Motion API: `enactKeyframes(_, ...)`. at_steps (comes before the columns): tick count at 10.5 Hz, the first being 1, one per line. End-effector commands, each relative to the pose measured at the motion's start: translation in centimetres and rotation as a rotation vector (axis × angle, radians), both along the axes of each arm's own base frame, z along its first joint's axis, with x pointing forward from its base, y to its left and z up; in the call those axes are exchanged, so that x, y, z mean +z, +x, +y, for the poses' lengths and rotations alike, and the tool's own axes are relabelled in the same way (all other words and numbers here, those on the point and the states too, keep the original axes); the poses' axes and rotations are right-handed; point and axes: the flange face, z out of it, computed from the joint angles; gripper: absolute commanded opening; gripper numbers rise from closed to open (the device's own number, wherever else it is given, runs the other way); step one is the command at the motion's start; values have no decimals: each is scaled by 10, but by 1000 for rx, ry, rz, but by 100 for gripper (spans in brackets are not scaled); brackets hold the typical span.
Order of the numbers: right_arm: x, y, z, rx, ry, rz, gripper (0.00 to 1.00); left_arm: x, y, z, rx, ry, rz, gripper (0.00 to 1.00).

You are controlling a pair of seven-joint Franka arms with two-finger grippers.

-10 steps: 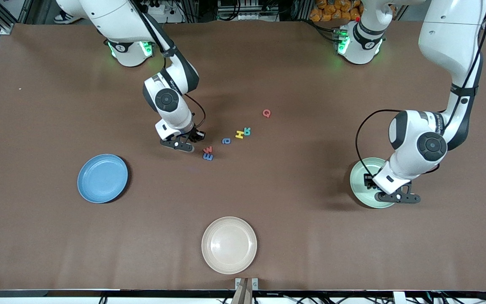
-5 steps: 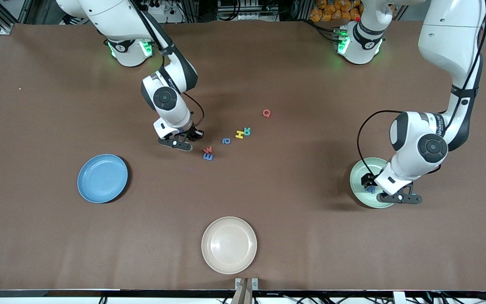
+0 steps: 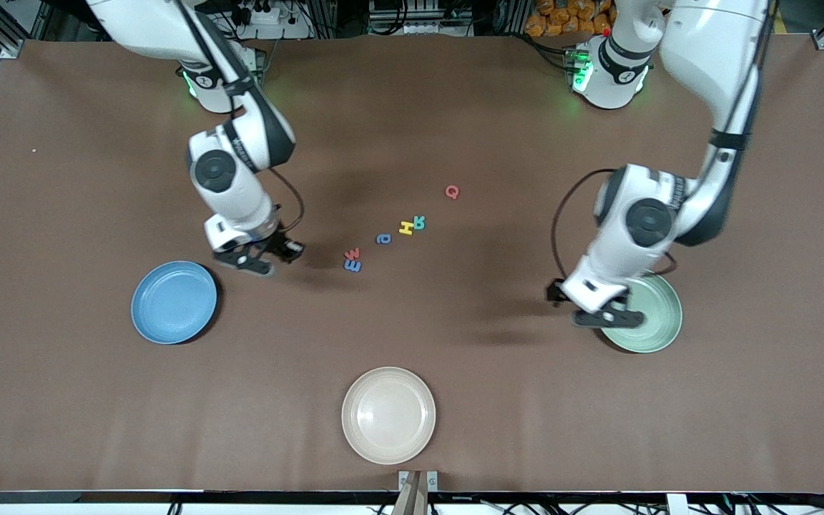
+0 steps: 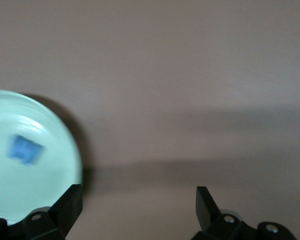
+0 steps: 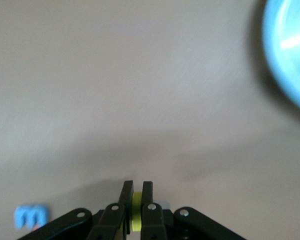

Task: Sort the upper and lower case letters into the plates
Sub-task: 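Drop the u on the blue plate while the left gripper grasps the o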

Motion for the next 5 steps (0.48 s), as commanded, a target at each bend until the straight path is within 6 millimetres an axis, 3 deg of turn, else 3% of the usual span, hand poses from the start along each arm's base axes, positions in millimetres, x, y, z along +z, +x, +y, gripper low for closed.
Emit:
enactKeyframes(1, 18, 32, -58, 82, -138, -14, 0, 0, -45, -67, 63, -21, 62, 100)
enactKeyframes(3, 20, 49, -118, 146, -207, -11, 0, -2, -92, -123, 50, -25, 119, 100)
enactKeyframes(5, 9, 62, -168, 190, -287, -9, 0, -8, -136, -161, 42, -23, 152, 100)
